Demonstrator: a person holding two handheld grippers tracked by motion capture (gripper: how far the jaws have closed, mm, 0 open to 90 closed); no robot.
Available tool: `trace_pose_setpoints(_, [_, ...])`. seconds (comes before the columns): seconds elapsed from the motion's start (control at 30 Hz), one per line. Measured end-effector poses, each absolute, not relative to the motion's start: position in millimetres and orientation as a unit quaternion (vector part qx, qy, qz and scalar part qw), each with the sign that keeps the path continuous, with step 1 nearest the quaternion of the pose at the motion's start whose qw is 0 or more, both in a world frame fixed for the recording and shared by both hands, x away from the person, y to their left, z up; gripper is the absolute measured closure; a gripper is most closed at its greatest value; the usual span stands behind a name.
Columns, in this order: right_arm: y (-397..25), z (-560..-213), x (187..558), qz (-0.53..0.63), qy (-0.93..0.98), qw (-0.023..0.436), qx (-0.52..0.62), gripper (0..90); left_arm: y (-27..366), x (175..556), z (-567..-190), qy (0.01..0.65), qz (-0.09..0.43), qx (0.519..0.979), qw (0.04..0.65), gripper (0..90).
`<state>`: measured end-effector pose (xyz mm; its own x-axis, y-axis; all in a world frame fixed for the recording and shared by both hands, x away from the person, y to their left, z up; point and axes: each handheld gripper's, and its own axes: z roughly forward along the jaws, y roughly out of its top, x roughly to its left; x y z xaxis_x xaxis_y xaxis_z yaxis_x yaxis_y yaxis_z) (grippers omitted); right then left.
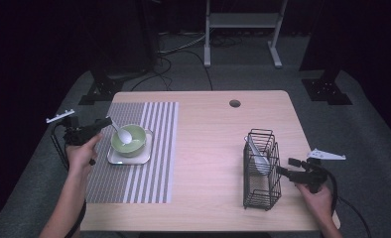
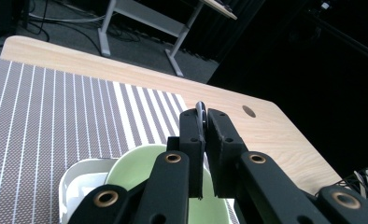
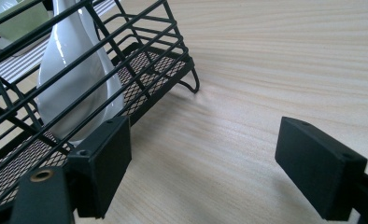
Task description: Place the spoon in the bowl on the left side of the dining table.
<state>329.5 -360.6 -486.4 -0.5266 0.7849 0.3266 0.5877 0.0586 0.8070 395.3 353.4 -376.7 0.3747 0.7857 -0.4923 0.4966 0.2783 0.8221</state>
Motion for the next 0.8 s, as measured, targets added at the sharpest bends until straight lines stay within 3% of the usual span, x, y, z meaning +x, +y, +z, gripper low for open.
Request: trace_pose_setpoints(0.8, [-359.7, -486.5, 329.9, 0.491, 0.722, 0.098, 0.477, 17.4, 364.3, 397.8, -400.8, 0.574, 0.110, 0.573, 0.575, 85.2])
